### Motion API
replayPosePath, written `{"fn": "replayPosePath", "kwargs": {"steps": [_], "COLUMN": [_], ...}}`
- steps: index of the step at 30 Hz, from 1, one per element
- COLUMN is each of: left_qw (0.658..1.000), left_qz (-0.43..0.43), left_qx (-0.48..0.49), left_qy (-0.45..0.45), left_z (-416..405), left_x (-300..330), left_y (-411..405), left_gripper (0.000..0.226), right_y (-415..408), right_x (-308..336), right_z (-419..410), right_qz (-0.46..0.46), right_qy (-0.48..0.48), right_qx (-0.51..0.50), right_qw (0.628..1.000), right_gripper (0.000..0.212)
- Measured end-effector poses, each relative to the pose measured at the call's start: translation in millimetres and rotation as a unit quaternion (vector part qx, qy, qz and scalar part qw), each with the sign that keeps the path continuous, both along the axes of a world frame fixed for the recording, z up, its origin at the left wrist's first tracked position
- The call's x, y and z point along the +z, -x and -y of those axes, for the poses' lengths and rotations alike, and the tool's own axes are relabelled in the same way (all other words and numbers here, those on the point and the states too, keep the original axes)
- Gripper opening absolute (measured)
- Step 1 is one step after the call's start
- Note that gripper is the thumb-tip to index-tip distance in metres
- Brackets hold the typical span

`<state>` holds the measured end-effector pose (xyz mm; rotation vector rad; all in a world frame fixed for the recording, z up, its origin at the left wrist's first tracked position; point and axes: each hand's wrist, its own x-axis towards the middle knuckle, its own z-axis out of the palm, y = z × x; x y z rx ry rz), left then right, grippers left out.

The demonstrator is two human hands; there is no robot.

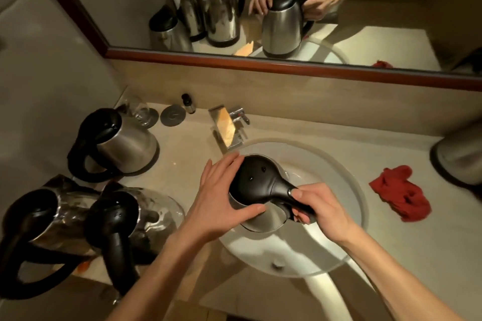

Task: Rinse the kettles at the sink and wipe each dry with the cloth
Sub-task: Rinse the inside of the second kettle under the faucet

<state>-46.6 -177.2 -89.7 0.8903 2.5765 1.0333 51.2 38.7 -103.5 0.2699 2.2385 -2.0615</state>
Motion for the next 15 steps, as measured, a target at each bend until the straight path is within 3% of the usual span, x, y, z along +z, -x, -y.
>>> {"fn": "replayPosePath", "kwargs": {"steps": [6, 13, 15], "left_qw": [0.998, 0.997, 0.995], "left_qz": [0.046, 0.001, -0.046], "left_qx": [-0.027, -0.042, -0.059], "left_qy": [-0.019, -0.066, -0.06], "left_z": [-28.9, -51.2, -55.3], "left_x": [7.7, 3.2, 2.7], "left_y": [-7.2, -18.4, -19.4], "left_gripper": [0.098, 0.091, 0.091], "right_y": [-25.9, -41.6, -42.1], "right_x": [4.7, 0.0, -5.7], "right_z": [-29.2, -48.1, -51.5], "right_qz": [0.018, 0.035, 0.044], "right_qy": [-0.024, -0.021, -0.026], "right_qx": [0.001, -0.008, -0.012], "right_qw": [1.0, 0.999, 0.999], "right_gripper": [0.047, 0.047, 0.053]}}
